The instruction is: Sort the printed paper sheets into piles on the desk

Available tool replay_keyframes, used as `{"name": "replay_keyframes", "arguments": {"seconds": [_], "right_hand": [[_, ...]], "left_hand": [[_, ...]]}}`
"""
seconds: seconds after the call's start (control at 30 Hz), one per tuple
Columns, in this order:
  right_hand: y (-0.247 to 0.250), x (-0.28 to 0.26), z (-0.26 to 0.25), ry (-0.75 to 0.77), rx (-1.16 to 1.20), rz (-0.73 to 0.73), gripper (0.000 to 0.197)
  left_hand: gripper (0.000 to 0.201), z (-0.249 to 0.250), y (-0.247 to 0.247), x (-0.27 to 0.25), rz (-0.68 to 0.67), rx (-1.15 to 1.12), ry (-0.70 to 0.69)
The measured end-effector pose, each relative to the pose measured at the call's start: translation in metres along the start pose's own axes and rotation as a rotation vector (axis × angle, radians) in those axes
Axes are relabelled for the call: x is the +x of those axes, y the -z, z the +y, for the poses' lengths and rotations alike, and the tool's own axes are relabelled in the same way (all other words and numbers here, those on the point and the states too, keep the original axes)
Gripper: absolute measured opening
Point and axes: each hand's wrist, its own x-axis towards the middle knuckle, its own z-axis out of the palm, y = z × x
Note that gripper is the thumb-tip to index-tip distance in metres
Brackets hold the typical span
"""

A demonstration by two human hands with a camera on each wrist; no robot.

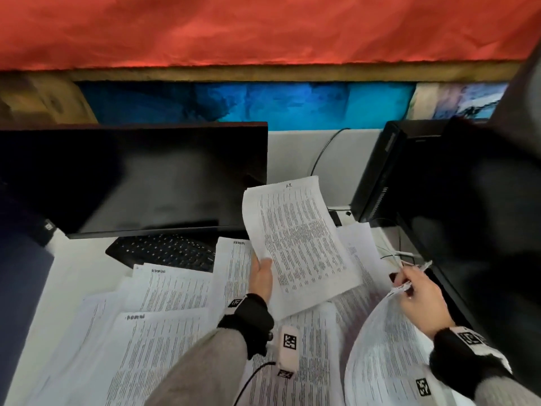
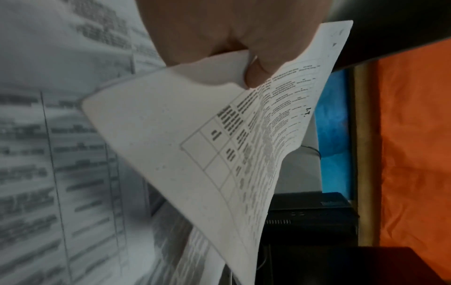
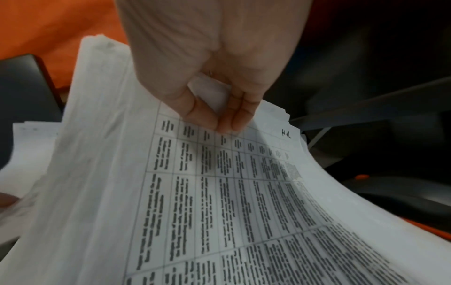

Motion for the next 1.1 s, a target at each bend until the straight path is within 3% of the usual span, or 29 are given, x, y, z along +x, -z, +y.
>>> {"name": "replay_keyframes", "arguments": {"seconds": [0.23, 0.33, 0.53, 0.63, 0.77, 0.87, 1.0, 1.1], "right_hand": [[0.002, -0.010, 0.007, 0.014, 0.022, 0.020, 0.033], [-0.004, -0.009, 0.013, 0.062, -0.009, -0.020, 0.036], [-0.008, -0.014, 0.017, 0.046, -0.043, -0.061, 0.036], [-0.009, -0.012, 0.015, 0.048, -0.067, -0.078, 0.033], [-0.015, -0.006, 0.004, 0.017, -0.154, -0.113, 0.025], [-0.031, 0.009, -0.006, -0.019, -0.261, -0.159, 0.017], [-0.067, 0.036, -0.015, -0.097, -0.365, -0.307, 0.015], [-0.090, 0.046, -0.014, -0.129, -0.325, -0.395, 0.053]], "left_hand": [[0.048, -0.048, -0.057, -0.013, -0.233, 0.513, 0.112], [0.048, -0.060, -0.065, -0.018, -0.273, 0.725, 0.190], [0.042, -0.067, -0.069, 0.008, -0.285, 0.555, 0.230], [0.029, -0.054, -0.074, 0.011, -0.285, 0.463, 0.298], [0.046, -0.044, -0.072, 0.013, -0.304, 0.449, 0.368], [0.044, -0.044, -0.046, 0.007, -0.304, 0.519, 0.292], [0.013, -0.046, 0.015, -0.005, -0.321, 0.404, 0.122], [0.010, -0.040, 0.079, -0.010, -0.203, 0.372, 0.017]]}}
